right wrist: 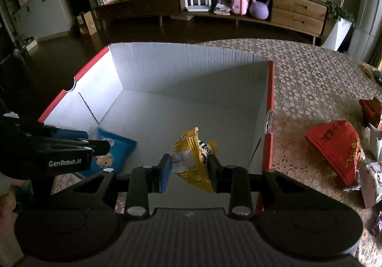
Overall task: Organize snacks
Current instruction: 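Open both grippers to drop the packets into the box and withdraw, then grasp the red chip bag with the left gripper while the right grasps the brown egg, then carry the red chip bag and brown egg into the shoebox with both grippers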
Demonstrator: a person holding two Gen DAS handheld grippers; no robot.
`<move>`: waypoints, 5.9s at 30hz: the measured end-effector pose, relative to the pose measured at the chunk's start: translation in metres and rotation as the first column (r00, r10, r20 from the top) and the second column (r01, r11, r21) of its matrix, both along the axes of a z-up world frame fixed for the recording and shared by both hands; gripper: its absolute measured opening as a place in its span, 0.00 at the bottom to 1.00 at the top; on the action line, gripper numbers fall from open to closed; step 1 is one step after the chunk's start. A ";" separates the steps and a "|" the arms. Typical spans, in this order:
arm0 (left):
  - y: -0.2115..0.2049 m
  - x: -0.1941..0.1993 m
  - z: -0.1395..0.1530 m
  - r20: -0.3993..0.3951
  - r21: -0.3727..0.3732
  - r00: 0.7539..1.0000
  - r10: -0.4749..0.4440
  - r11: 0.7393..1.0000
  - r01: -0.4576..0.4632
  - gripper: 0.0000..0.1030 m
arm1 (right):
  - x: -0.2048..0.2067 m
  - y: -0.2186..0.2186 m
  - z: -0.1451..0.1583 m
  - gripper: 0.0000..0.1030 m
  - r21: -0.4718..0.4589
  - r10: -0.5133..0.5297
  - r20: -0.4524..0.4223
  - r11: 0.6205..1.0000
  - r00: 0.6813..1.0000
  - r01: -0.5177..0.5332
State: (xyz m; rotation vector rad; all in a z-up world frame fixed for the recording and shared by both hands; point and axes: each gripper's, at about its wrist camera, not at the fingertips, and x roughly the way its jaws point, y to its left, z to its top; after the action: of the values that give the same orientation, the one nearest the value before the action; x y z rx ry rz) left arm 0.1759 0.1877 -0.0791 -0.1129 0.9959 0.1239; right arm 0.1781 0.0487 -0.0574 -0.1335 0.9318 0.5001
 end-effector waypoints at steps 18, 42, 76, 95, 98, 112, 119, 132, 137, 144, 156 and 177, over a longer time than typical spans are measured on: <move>-0.008 -0.020 0.036 0.096 0.037 0.995 0.032 0.999 -0.036 0.77 | -0.025 -0.022 0.031 0.55 0.059 -0.034 0.063 0.998 0.997 0.030; -0.073 -0.058 0.093 0.266 0.045 0.960 -0.086 0.996 0.077 0.88 | -0.078 -0.084 0.089 0.74 0.166 -0.086 0.157 0.984 0.984 0.060; -0.214 -0.056 0.076 0.354 0.004 0.897 -0.264 0.960 0.281 1.00 | -0.118 -0.287 0.075 0.89 0.196 -0.336 0.207 0.935 0.919 0.297; -0.269 0.058 0.055 0.210 -0.007 0.921 -0.328 0.941 0.337 1.00 | -0.075 -0.370 0.002 0.89 0.101 -0.477 0.100 0.878 0.873 0.468; -0.280 0.081 0.049 0.160 0.002 0.926 -0.343 0.938 0.347 1.00 | -0.065 -0.379 -0.008 0.89 0.107 -0.494 0.076 0.868 0.866 0.485; -0.307 0.144 0.002 0.017 0.070 0.928 -0.373 0.926 0.371 1.00 | -0.031 -0.394 -0.049 0.89 0.142 -0.509 -0.023 0.850 0.860 0.507; -0.312 0.161 -0.025 -0.039 0.086 0.922 -0.384 0.918 0.386 1.00 | -0.021 -0.387 -0.064 0.89 0.145 -0.497 -0.062 0.854 0.866 0.500; -0.304 0.171 -0.049 -0.059 0.096 0.924 -0.378 0.919 0.382 0.94 | -0.009 -0.379 -0.075 0.81 0.127 -0.504 -0.050 0.853 0.862 0.506; -0.305 0.168 -0.046 -0.039 0.092 0.921 -0.389 0.916 0.391 0.80 | -0.007 -0.380 -0.074 0.61 0.126 -0.514 -0.045 0.848 0.857 0.515; -0.301 0.165 -0.041 -0.025 0.090 0.927 -0.373 0.923 0.374 0.59 | -0.010 -0.375 -0.073 0.43 0.115 -0.517 -0.028 0.849 0.856 0.516; -0.281 0.156 -0.025 0.027 0.062 0.948 -0.316 0.947 0.314 0.49 | -0.021 -0.371 -0.057 0.41 0.118 -0.518 -0.001 0.850 0.856 0.514; -0.252 0.080 0.053 0.157 0.004 0.940 -0.302 0.952 0.305 0.49 | -0.069 -0.330 0.033 0.41 0.147 -0.444 0.136 0.893 0.886 0.425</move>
State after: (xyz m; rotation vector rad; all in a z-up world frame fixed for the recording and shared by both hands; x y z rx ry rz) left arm 0.2559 -0.0641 -0.0257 0.0136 0.8470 -0.1769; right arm 0.1089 -0.2816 -0.0242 0.1365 0.7367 0.1183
